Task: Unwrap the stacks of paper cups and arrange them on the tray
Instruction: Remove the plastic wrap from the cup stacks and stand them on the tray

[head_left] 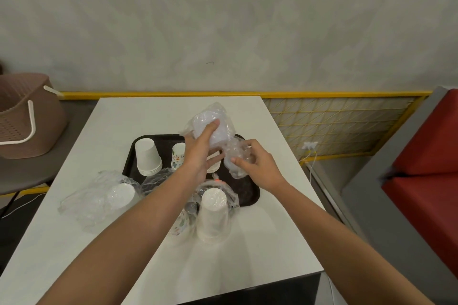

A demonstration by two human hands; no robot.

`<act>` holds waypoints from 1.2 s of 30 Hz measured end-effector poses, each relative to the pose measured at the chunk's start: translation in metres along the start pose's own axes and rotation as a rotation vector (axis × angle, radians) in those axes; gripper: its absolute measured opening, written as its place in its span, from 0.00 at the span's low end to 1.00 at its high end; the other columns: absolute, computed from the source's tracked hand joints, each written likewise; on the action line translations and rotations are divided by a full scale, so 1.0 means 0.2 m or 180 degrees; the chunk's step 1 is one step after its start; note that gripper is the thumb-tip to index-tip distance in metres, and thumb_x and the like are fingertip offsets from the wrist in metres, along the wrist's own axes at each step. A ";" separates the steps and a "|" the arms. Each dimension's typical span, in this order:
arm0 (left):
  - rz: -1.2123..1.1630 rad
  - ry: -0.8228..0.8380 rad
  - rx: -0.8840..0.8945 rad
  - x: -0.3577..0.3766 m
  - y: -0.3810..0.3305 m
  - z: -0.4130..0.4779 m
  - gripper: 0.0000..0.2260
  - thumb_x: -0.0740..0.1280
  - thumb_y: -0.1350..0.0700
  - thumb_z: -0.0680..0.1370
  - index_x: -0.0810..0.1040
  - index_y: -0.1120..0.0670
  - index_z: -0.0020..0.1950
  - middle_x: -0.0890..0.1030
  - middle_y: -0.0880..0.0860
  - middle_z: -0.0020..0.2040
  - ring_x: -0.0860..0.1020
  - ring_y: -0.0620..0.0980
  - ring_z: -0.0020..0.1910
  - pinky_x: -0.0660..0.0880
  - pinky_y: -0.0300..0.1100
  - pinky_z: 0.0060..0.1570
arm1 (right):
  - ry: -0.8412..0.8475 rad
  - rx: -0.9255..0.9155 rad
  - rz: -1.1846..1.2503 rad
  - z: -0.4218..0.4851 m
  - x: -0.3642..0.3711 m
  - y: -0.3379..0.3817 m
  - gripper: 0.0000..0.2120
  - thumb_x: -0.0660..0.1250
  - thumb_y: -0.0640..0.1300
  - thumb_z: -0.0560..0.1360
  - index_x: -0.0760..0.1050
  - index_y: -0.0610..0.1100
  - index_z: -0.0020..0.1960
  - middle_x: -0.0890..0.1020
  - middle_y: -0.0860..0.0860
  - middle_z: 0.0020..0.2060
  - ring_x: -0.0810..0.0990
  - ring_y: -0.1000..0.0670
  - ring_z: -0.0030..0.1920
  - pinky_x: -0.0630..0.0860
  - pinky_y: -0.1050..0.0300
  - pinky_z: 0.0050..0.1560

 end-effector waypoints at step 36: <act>-0.1241 -0.0854 0.0019 -0.23 -0.11 0.12 0.39 0.78 0.45 0.65 0.64 0.51 0.71 0.78 0.56 0.61 0.81 0.53 0.53 0.82 0.44 0.37 | -0.2033 -0.0479 -0.0226 -0.02 -0.30 0.13 0.14 0.70 0.53 0.73 0.78 0.43 0.37 0.73 0.58 0.37 0.66 0.56 0.47 0.67 0.59 0.48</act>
Point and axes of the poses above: each hand's wrist, its own z-axis towards the middle knuckle, its own x-axis out of the palm, y = z × x, the point moved 7 cm from there along z, towards the middle knuckle
